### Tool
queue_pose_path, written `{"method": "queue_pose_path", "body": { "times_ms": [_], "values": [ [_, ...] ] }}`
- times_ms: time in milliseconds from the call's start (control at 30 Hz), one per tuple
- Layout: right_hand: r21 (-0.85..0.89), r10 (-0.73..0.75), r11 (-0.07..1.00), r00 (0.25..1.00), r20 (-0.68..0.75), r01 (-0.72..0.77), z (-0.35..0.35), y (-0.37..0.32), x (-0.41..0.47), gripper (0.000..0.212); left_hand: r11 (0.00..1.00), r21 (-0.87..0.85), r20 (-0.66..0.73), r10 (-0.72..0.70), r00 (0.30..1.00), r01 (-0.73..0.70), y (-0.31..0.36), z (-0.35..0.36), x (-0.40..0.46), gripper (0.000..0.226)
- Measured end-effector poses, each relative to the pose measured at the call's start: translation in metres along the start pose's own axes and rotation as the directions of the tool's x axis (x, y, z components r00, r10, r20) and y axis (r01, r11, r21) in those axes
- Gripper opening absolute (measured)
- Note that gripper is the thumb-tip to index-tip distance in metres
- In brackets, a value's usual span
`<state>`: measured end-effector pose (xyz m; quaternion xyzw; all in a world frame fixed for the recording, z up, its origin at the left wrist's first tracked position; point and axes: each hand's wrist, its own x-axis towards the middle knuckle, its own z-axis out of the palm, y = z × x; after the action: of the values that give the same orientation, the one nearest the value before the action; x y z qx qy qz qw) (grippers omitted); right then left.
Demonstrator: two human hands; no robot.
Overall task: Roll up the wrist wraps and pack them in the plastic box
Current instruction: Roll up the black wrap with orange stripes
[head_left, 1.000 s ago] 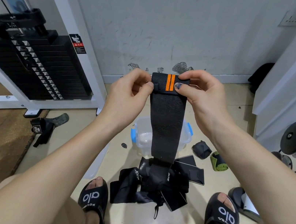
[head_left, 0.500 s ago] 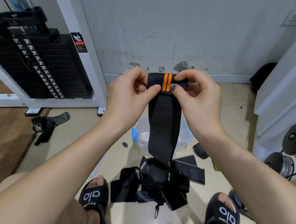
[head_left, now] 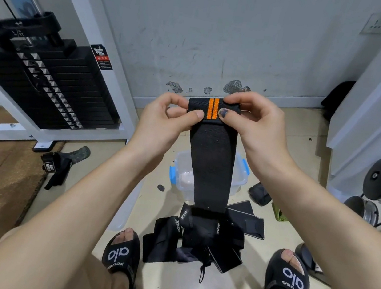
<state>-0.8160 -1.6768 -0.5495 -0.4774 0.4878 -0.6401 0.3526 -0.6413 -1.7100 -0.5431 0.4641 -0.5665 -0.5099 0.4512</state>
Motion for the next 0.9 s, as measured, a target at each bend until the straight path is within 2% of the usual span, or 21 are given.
{"method": "queue_pose_path", "body": {
  "times_ms": [133,300,433,533,633,700,767,833,900],
  "values": [
    [0.074,0.055,0.996,0.998,-0.002,-0.055,0.0009,-0.0010,0.0004,0.026,0.999,-0.027,0.025,-0.033,0.999,0.033,0.0013,-0.0006,0.0019,0.027],
    [0.176,0.164,0.971,0.986,0.003,-0.162,0.0018,-0.0005,0.0005,0.034,0.999,-0.006,0.018,-0.039,0.999,0.039,0.0023,-0.0029,0.0003,0.014],
    [0.257,0.235,0.939,0.972,0.009,-0.229,0.0022,-0.0007,0.0019,0.031,0.992,-0.039,0.008,-0.119,0.993,0.119,0.0020,-0.0037,0.0028,0.025],
    [0.319,0.275,0.909,0.961,0.021,-0.267,0.0025,-0.0015,0.0019,0.028,0.985,-0.049,0.050,-0.165,0.985,0.167,0.0022,-0.0036,0.0031,0.022],
    [0.392,0.318,0.867,0.947,0.043,-0.309,0.0020,-0.0031,0.0015,0.031,0.972,-0.132,0.115,-0.179,0.977,0.193,0.0033,-0.0017,0.0025,0.019],
    [0.415,0.325,0.851,0.944,0.063,-0.321,0.0003,-0.0039,0.0025,0.032,0.963,-0.149,0.130,-0.206,0.970,0.224,0.0040,-0.0018,0.0031,0.033],
    [0.430,0.334,0.839,0.939,0.076,-0.333,-0.0019,-0.0035,0.0038,0.036,0.964,-0.120,0.165,-0.217,0.962,0.238,0.0060,-0.0034,0.0039,0.045],
    [0.426,0.343,0.837,0.936,0.082,-0.344,-0.0032,-0.0041,0.0043,0.042,0.983,-0.010,0.244,-0.174,0.954,0.182,0.0069,-0.0057,0.0048,0.039],
    [0.402,0.332,0.851,0.939,0.087,-0.338,-0.0045,-0.0044,0.0053,0.034,0.993,0.049,0.290,-0.114,0.950,0.104,0.0064,-0.0073,0.0058,0.032]
  ]
}}
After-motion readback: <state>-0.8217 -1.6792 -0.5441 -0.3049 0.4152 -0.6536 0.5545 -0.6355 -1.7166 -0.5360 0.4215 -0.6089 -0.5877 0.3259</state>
